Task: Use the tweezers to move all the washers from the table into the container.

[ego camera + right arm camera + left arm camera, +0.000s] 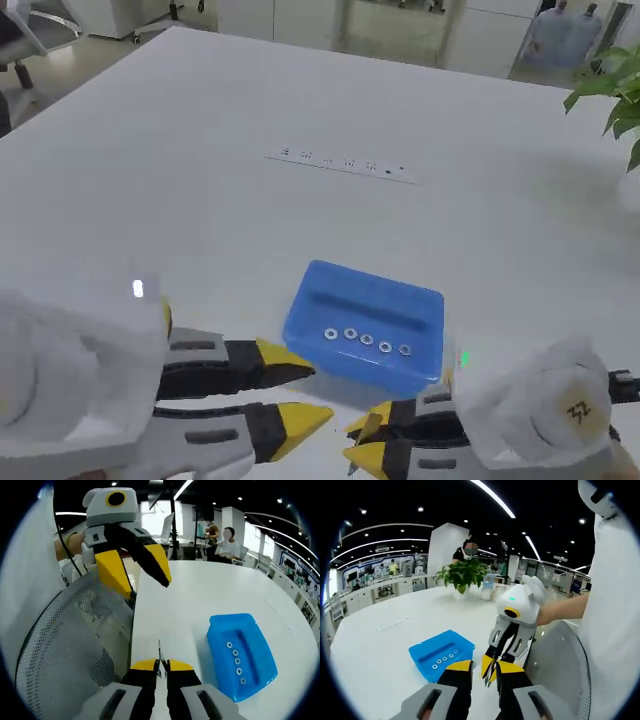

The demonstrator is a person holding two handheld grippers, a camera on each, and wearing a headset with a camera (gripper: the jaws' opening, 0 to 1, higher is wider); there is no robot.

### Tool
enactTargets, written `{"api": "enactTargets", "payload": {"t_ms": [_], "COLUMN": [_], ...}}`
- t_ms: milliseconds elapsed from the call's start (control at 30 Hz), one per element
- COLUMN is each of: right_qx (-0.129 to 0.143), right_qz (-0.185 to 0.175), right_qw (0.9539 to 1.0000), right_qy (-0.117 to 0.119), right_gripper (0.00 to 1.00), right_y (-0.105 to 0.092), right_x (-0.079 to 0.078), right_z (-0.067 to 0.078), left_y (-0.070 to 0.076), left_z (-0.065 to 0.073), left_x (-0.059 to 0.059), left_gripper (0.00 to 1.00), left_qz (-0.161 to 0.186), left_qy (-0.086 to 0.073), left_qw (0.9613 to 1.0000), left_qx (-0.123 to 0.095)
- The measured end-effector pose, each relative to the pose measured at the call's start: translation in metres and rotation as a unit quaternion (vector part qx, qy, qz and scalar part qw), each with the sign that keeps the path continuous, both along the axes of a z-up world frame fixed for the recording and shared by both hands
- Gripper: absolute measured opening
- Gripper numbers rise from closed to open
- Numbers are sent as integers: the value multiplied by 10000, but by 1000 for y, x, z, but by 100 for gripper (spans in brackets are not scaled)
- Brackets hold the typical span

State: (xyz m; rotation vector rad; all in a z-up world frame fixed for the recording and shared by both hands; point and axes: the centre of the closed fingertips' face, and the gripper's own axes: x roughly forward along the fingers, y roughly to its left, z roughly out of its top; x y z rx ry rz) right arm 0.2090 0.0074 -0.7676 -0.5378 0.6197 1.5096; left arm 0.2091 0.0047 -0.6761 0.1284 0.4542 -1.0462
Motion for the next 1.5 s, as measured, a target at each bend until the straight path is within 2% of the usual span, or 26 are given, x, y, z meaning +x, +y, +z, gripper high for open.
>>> {"api": "enactTargets", "payload": {"t_ms": [33, 67, 100, 133, 200, 233, 300, 467, 600, 800, 900, 1033, 1100, 1167, 1333, 1400, 1500], "right_qx": [-23, -51, -132, -175, -227, -232, -255, -324, -342, -390, -363, -347, -438, -458, -380, -340, -205], "right_qz": [21, 32, 74, 121, 208, 239, 275, 305, 340, 370, 347, 303, 300, 301, 172, 138, -183], "right_qw": [10000, 10000, 9999, 9997, 9993, 9992, 9990, 9985, 9983, 9980, 9983, 9985, 9979, 9977, 9987, 9992, 9996], "right_qy": [-6, -22, -77, -137, -197, -205, -236, -315, -329, -330, -303, -282, -377, -405, -289, -169, -55], "right_gripper": [3, 3, 3, 3, 3, 3, 3, 3, 3, 3, 3, 3, 4, 4, 5, 5, 9], "right_y": [0, 1, 0, 0, 0, 0, -1, -3, -3, -2, -1, 0, -2, -3, -2, -3, -9], "right_x": [-1, -2, -3, -3, -5, -6, -7, -8, -9, -8, -8, -7, -5, -4, -4, -6, -2], "right_z": [-1, -2, -4, -5, -5, -5, -5, -5, -6, -9, -8, -8, -9, -9, -11, -9, -5], "left_y": [-6, -10, -12, -15, -20, -21, -20, -22, -22, -27, -25, -23, -20, -20, -15, -11, -3], "left_z": [-5, -11, -13, -14, -15, -16, -21, -26, -34, -37, -41, -42, -43, -43, -48, -50, -53], "left_x": [-3, -6, -7, -6, -5, -5, -5, -4, -6, -7, -6, -5, -5, -5, -4, -5, -3], "left_gripper": [16, 16, 16, 15, 14, 13, 11, 7, 6, 2, 0, 0, 0, 0, 0, 0, 0], "left_qz": [-151, -314, -388, -423, -447, -512, -626, -771, -966, -1118, -1159, -1250, -1333, -1361, -1436, -1478, -1504], "left_qy": [75, 77, 72, 44, 107, 122, 45, 72, 68, 100, 43, 11, -138, -132, -44, 0, 30], "left_qw": [9998, 9990, 9985, 9982, 9983, 9978, 9959, 9938, 9893, 9871, 9845, 9816, 9773, 9768, 9751, 9736, 9714], "left_qx": [123, 303, 391, 416, 367, 414, 655, 796, 1089, 1138, 1318, 1444, 1642, 1648, 1689, 1740, 1838]}}
